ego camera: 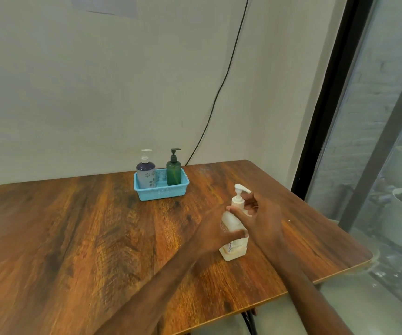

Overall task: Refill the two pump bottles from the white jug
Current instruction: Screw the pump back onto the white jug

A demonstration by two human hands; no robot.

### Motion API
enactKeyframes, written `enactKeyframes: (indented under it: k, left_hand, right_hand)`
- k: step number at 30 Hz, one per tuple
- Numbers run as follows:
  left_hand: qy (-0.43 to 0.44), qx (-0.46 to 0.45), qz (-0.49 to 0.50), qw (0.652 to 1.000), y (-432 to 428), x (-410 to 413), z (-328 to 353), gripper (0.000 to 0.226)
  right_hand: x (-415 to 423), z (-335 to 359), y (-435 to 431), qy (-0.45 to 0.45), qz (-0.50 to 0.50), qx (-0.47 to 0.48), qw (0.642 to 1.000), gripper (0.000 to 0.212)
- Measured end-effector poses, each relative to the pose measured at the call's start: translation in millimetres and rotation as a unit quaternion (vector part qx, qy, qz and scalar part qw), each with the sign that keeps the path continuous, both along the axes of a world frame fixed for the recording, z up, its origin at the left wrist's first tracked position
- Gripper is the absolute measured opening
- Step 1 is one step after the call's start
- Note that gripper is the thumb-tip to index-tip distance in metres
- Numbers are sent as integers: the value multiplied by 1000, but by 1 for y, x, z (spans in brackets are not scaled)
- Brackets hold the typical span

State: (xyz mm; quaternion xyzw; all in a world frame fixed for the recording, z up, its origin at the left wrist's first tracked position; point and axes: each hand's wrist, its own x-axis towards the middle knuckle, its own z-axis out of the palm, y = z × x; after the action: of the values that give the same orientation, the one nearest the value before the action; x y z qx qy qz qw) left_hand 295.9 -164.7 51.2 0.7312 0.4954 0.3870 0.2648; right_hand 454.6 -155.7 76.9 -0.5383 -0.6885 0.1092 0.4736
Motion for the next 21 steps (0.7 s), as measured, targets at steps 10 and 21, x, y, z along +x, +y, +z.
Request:
enactKeyframes:
  k: [10, 21]
  left_hand:
    - [-28, -16, -26, 999, 2, -19, 42, 77]
    - [-52, 100, 25, 993, 25, 3, 42, 42]
  right_hand:
    - [-1, -14, -1, 28, 59, -69, 996, 73]
    - [12, -23, 0, 2, 76, -69, 995, 38]
